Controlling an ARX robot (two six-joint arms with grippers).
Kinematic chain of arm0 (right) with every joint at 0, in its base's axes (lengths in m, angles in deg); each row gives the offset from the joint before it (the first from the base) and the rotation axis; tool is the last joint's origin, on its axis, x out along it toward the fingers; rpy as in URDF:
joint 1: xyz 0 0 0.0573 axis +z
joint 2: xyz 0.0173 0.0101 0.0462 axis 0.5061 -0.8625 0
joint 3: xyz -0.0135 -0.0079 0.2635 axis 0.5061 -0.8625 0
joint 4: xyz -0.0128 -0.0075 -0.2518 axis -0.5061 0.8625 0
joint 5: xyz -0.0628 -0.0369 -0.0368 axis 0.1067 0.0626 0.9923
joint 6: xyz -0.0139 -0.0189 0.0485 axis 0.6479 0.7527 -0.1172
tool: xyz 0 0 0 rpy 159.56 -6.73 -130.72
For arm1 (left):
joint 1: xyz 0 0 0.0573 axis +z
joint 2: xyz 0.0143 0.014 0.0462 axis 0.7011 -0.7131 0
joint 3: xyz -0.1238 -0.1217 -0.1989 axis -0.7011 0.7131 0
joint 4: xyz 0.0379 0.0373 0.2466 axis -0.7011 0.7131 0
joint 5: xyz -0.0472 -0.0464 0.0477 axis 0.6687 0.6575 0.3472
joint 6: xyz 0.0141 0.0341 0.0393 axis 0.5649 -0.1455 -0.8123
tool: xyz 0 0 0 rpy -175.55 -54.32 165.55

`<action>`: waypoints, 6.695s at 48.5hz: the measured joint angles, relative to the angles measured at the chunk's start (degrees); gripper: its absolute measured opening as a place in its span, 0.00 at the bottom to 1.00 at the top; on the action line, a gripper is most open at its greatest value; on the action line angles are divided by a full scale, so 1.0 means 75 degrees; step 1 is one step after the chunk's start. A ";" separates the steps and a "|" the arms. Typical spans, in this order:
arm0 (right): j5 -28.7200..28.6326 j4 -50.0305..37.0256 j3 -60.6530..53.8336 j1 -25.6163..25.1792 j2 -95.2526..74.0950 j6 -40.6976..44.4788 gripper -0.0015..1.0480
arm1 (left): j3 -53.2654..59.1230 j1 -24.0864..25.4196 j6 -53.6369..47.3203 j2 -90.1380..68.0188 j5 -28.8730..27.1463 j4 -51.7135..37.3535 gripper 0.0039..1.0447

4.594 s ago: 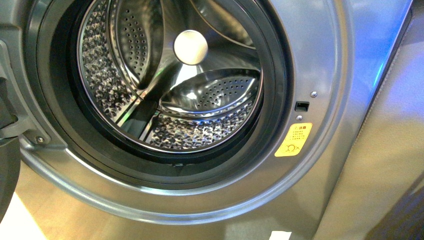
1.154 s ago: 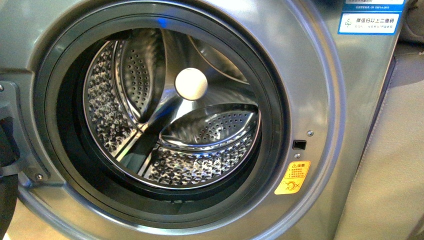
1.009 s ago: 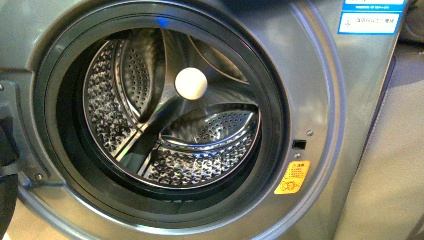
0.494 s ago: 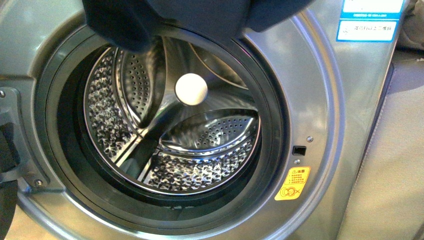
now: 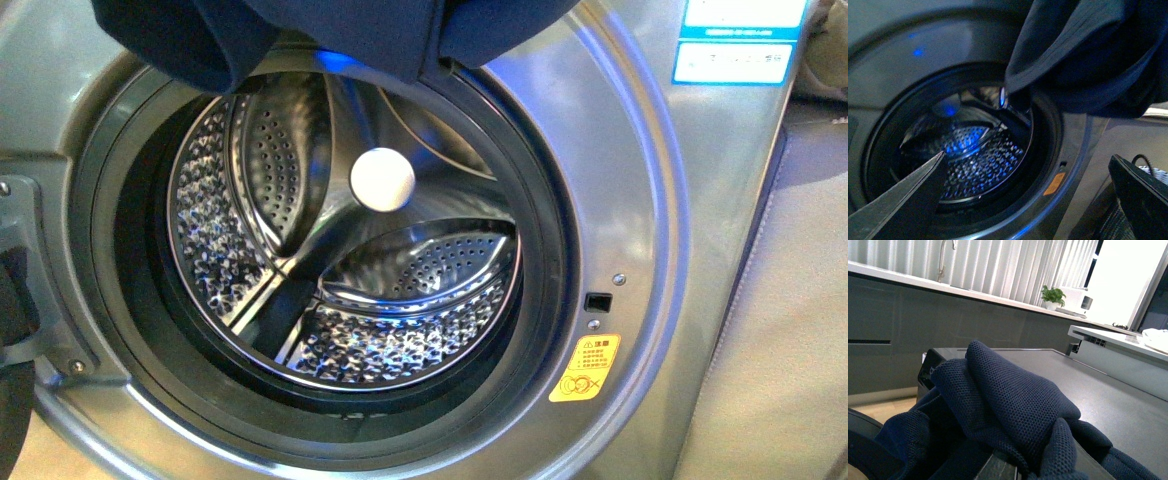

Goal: Put clothes into washing machine

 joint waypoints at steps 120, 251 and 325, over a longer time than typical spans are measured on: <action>0.0000 0.0000 0.0000 0.0000 0.0000 0.0003 0.06 | -0.5231 -0.4960 -0.0117 -0.5004 -0.0169 -0.2250 0.94; 0.0032 -0.0023 0.0012 -0.0020 0.0000 0.0000 0.92 | -0.5251 -0.4893 -0.1743 -0.6155 -0.5330 -0.1346 0.09; 0.2696 -0.3704 -1.3712 -0.3803 0.7994 -0.1489 0.02 | -0.4590 -0.4366 -0.2719 -1.1715 -0.5826 -0.5295 0.09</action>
